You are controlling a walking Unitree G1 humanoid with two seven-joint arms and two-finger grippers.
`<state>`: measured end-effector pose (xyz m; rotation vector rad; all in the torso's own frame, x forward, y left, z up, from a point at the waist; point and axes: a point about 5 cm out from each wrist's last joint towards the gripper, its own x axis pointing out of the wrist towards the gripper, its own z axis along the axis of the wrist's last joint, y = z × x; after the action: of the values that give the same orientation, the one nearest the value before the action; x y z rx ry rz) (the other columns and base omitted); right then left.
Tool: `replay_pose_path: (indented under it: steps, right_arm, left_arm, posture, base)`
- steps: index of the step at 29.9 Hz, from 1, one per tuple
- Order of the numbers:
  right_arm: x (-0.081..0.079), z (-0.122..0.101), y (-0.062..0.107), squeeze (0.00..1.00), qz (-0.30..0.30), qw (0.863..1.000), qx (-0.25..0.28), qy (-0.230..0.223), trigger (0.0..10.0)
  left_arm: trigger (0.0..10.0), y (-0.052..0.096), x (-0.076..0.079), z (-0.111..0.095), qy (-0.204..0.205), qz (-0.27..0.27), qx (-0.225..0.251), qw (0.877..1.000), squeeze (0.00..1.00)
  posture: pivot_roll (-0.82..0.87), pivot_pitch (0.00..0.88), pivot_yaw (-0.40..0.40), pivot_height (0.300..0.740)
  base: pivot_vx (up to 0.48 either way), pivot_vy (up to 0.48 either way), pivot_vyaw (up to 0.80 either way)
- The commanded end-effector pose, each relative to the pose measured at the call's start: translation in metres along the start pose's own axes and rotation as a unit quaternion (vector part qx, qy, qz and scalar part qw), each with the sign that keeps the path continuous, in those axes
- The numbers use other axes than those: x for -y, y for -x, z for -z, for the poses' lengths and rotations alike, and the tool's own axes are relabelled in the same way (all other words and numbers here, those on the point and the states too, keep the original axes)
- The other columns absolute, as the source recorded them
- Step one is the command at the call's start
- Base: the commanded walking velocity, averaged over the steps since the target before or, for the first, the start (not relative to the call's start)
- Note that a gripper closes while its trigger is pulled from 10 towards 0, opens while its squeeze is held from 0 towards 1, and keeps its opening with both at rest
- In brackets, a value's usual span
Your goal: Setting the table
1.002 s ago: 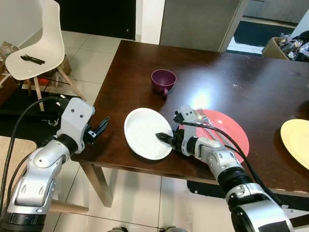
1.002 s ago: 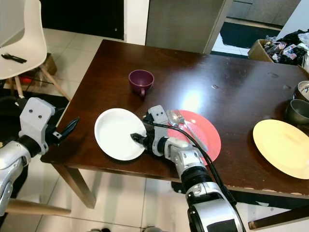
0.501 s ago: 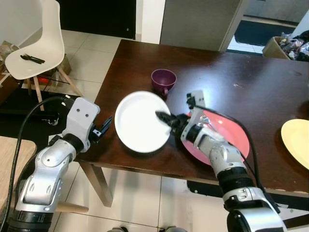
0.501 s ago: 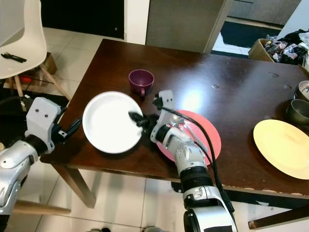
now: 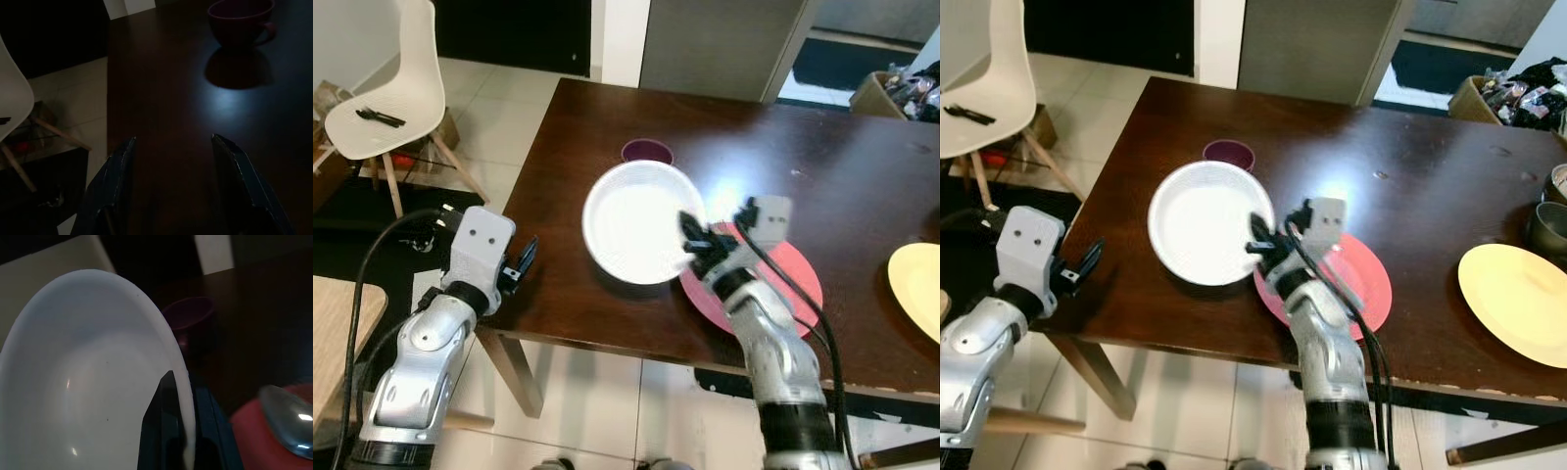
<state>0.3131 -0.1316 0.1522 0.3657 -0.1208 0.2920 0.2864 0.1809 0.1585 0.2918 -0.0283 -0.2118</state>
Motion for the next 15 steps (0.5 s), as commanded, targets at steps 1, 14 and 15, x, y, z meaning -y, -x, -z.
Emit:
replay_pose_path:
  steps: [1,14,15]
  right_arm:
    - [-0.0037,-0.0037,0.0054,0.00,0.008,1.000,0.014,0.002,10.0]
    - [-0.0130,-0.0044,0.0108,0.00,0.032,0.999,0.025,-0.014,10.0]
    - [-0.0130,-0.0044,0.0108,0.00,0.032,0.999,0.025,-0.014,10.0]
  left_arm:
    - [10.0,0.0022,0.0068,0.0039,-0.001,0.007,-0.012,1.000,0.00]
    - [10.0,0.0021,0.0086,0.0044,0.000,-0.002,-0.013,1.000,0.00]
    - [10.0,0.0021,0.0086,0.0044,0.000,-0.002,-0.013,1.000,0.00]
  posture:
    - [-0.07,0.038,0.039,0.740]
    - [-0.07,0.046,0.034,0.740]
    - [-0.07,0.046,0.034,0.740]
  base:
    - [0.000,0.000,0.00]
    - [0.000,0.000,0.00]
    - [0.000,0.000,0.00]
